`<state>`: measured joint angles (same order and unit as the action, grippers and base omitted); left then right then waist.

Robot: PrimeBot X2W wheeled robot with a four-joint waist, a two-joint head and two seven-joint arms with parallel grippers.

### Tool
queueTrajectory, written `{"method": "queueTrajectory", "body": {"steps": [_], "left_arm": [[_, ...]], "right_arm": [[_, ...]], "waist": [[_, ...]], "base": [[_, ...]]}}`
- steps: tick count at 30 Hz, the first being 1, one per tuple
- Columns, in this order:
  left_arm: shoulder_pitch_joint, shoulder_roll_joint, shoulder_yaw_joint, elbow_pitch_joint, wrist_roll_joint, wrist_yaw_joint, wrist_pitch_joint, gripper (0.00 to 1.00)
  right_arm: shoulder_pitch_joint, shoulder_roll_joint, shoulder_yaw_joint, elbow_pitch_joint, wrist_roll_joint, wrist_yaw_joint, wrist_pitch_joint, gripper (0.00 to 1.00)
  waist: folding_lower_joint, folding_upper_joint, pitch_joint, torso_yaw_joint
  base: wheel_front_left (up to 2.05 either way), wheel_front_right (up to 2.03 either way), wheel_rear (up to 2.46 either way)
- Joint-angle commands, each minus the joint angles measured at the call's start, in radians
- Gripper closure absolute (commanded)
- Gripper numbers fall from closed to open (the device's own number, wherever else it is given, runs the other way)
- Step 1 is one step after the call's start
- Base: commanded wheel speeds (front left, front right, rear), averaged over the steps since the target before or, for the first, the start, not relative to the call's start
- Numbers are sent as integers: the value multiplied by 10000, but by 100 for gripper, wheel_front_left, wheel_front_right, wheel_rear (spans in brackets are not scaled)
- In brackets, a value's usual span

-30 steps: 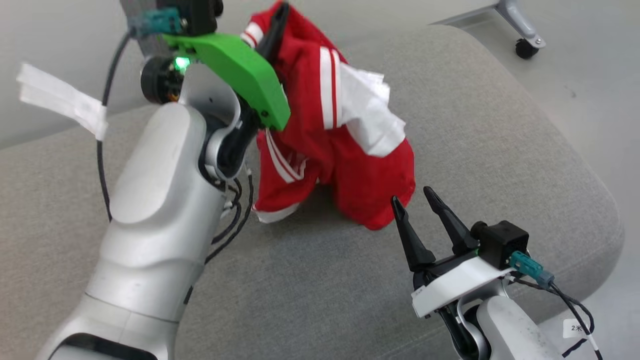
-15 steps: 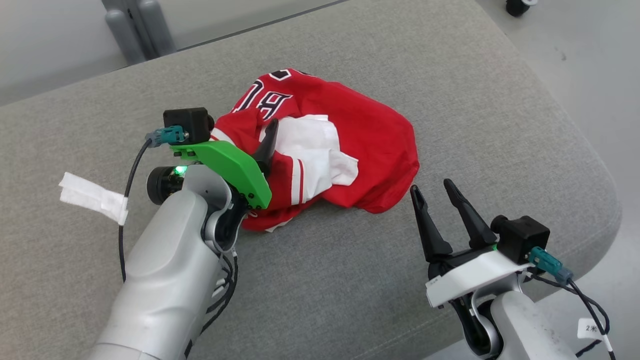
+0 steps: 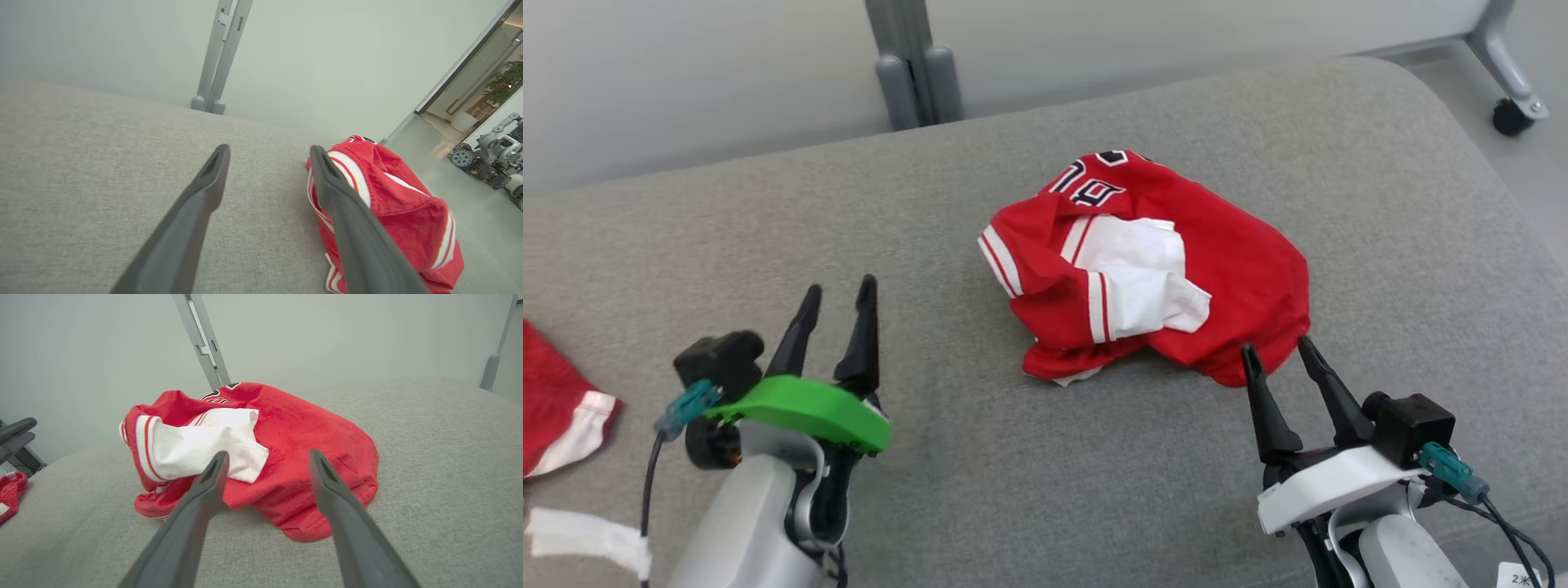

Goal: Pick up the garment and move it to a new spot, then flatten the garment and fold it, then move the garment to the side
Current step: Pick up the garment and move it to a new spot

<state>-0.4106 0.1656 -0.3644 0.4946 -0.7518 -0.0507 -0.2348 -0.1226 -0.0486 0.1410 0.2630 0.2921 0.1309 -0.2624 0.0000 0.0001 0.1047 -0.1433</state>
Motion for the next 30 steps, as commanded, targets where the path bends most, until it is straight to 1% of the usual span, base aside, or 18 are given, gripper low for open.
{"method": "queueTrajectory", "body": {"steps": [1,5,8,13,17,21,30], "left_arm": [[491,147,182,-261,156,161,-157,0],[1452,391,708,-1228,898,446,-309,0],[2242,264,1212,-2069,1595,527,-302,0],[3466,-37,1937,-2847,2496,334,-294,0],[4128,-162,2333,-3058,3189,213,-297,0],[4608,-403,2700,-3177,3544,66,-296,0],[4881,-754,3159,-3226,4030,-219,-297,0]], "right_arm": [[242,-29,-99,-21,-89,-3,-9,0],[444,-28,-434,-90,-339,-5,33,0],[627,-29,-691,-146,-541,-5,30,0],[814,-30,-1062,-220,-772,-5,23,0],[928,-30,-1181,-231,-777,-3,18,0],[956,-30,-1183,-225,-765,-3,16,0],[965,-30,-1133,-260,-772,-5,6,0]], "waist": [[0,-1,-948,915],[0,-1,-1150,1079],[0,-1,-1220,1121],[0,-1,-1306,1041],[0,-1,-1371,937],[0,-1,-1406,866],[0,-1,-1354,866]], "base": [[0,0,0],[0,0,0],[0,0,0],[0,0,0],[0,0,0],[0,0,0],[0,0,0]]}}
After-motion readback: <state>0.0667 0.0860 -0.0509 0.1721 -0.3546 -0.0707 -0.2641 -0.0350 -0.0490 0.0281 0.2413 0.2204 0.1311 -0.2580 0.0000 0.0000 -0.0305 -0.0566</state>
